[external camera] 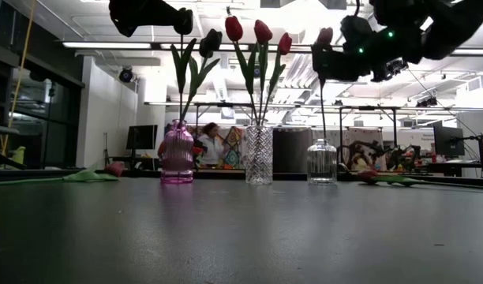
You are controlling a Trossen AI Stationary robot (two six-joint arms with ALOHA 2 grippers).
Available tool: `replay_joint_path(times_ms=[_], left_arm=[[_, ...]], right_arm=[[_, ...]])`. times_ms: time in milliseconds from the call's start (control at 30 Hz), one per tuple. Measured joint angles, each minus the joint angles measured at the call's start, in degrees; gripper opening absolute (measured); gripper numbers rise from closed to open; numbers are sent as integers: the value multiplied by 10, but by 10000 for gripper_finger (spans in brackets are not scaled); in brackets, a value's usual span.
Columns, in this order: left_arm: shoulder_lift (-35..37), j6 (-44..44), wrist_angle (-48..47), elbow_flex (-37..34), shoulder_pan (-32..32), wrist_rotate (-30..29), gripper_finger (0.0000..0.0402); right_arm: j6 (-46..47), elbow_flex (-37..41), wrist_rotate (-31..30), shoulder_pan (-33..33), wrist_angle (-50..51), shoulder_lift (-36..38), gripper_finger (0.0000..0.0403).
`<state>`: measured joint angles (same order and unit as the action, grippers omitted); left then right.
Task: Sort flowers into vase by color
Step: Put the center red tulip into the right transparent vase, then put the right red tulip into the right transparent vase
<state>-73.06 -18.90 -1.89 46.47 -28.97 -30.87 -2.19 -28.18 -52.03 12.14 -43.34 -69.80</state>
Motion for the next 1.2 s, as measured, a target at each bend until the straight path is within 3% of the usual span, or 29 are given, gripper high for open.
replay_joint_path(times_ms=[333, 433, 700, 833, 967, 1200], left_arm=[[0, 0, 0, 0, 1, 0, 239], [0, 0, 0, 0, 1, 0, 239], [0, 0, 0, 0, 1, 0, 239], [0, 0, 0, 0, 1, 0, 239], [0, 0, 0, 0, 1, 0, 239], [0, 0, 0, 0, 1, 0, 239]], right_arm=[[52, 7, 2, -35, 72, 0, 19], [76, -9, 2, -45, 134, 0, 63], [151, -66, 12, -67, 345, 0, 225], [190, -101, 42, -77, 460, 0, 277], [252, -136, 101, -84, 606, 0, 294], [402, -148, 163, -86, 847, 0, 284]])
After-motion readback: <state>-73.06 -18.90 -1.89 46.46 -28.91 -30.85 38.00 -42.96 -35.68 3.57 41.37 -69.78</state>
